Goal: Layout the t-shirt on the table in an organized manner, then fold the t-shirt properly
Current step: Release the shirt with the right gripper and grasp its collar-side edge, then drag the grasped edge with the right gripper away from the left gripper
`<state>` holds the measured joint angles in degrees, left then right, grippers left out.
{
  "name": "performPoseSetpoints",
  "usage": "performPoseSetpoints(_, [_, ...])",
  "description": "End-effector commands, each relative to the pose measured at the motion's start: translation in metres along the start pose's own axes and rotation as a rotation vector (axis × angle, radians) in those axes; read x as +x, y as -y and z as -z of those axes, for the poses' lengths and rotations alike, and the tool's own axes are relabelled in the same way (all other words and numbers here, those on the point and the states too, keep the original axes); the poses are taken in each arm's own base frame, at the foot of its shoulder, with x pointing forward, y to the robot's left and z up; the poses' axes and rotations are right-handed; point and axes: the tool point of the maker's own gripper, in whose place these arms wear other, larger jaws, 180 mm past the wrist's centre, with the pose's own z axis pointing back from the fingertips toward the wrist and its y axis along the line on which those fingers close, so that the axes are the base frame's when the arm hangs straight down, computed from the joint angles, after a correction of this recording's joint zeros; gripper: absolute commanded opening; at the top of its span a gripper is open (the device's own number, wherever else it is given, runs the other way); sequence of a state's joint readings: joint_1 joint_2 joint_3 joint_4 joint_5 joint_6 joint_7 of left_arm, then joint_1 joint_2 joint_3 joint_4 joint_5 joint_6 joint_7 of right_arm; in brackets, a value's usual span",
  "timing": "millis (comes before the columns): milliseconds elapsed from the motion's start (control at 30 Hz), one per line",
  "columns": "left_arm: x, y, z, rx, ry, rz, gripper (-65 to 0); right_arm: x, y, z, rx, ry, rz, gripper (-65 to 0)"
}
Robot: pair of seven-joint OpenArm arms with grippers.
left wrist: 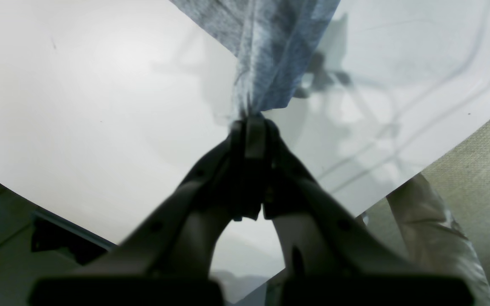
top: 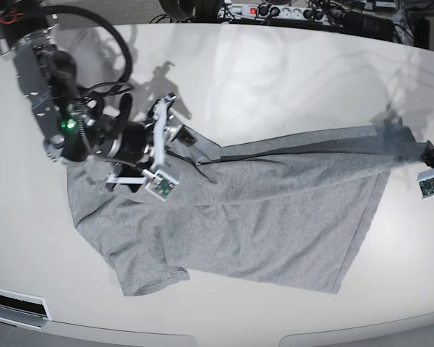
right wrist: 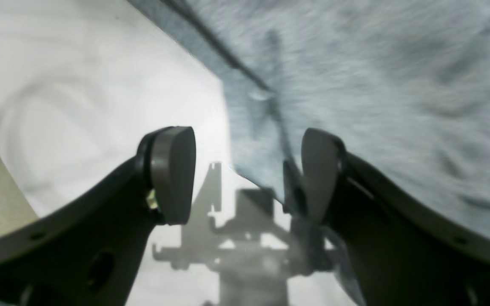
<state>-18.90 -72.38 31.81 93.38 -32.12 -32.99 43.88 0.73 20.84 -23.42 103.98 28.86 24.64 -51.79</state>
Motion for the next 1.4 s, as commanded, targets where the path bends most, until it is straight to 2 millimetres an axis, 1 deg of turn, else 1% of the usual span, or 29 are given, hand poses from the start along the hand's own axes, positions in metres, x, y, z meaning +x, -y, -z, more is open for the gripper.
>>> performPoseSetpoints(0, [-0.004,-0.015,-0.012,0.047,-0.007,-0.005,-65.0,0.014,0.003,0.0,-0.007,0.047,-0.011,-24.8])
performPoseSetpoints(67, [-0.004,-0.015,-0.012,0.047,-0.009,-0.004,-65.0,0.014,-0.004,0.012,0.01,0.044,0.002,-24.8])
performPoseSetpoints(133, [-0.005,-0.015,-0.012,0.047,-0.012,-0.004,-65.0,0.009,-0.006,0.024,0.0,0.024,0.0,-24.8])
performPoseSetpoints(267, [-0.005,-0.016,-0.012,0.048,-0.012,-0.004,-65.0,-0.009,-0.005,0.049,-0.02,-0.026,0.027,-24.8])
performPoseSetpoints(333, [-0.005,-0.016,-0.012,0.048,-0.013,-0.004,-65.0,-0.02,-0.003,0.056,-0.026,-0.046,0.036,-24.8])
performPoseSetpoints(433, [-0.006,-0.015,-0.012,0.047,-0.022,-0.004,-65.0,-0.029,0.012,0.06,-0.102,-0.059,0.05,-24.8])
performPoseSetpoints(500, [-0.009,-0.015,-0.012,0.047,-0.033,-0.005,-65.0,-0.034,0.017,0.061,-0.127,-0.077,0.048,-24.8])
performPoseSetpoints(533, [-0.009,-0.015,-0.012,0.047,-0.036,-0.005,-65.0,-0.036,0.016,0.061,-0.124,-0.083,0.049,-25.0])
performPoseSetpoints(633, [-0.009,-0.015,-0.012,0.047,-0.036,-0.005,-65.0,-0.046,0.013,0.065,-0.102,-0.107,0.054,-29.0])
performPoseSetpoints(800, [-0.009,-0.015,-0.012,0.047,-0.037,-0.005,-65.0,-0.063,0.008,0.07,-0.066,-0.152,0.054,-29.9])
performPoseSetpoints(833, [-0.009,-0.015,-0.012,0.047,-0.037,-0.005,-65.0,-0.065,0.008,0.071,-0.068,-0.156,0.054,-32.9])
performPoseSetpoints(867, [-0.009,-0.016,-0.012,0.048,-0.037,-0.005,-65.0,-0.066,0.008,0.071,-0.067,-0.156,0.056,-37.7])
performPoseSetpoints(933, [-0.009,-0.015,-0.012,0.047,-0.037,-0.005,-65.0,-0.066,0.009,0.071,-0.071,-0.16,0.05,-50.1])
performPoseSetpoints(1000, [-0.009,-0.015,-0.012,0.047,-0.037,-0.005,-65.0,-0.065,0.01,0.071,-0.073,-0.159,0.049,-63.2])
performPoseSetpoints(1033, [-0.009,-0.016,-0.012,0.047,-0.037,-0.005,-65.0,-0.065,0.01,0.071,-0.073,-0.158,0.049,-65.0])
performPoseSetpoints(1100, [-0.009,-0.016,-0.012,0.047,-0.037,-0.005,-65.0,-0.061,0.011,0.07,-0.076,-0.149,0.043,-65.0])
performPoseSetpoints(1200, [-0.01,-0.016,-0.012,0.048,-0.039,-0.004,-65.0,-0.043,0.009,0.059,-0.075,-0.136,-0.014,-65.0])
performPoseSetpoints(1300, [-0.012,-0.017,-0.013,0.054,-0.047,0.0,-65.0,-0.015,0.006,0.036,-0.074,-0.12,-0.144,-65.0])
performPoseSetpoints(1367, [-0.013,-0.017,-0.014,0.055,-0.05,0.0,-65.0,0.009,0.005,0.012,-0.095,-0.07,-0.229,-65.0])
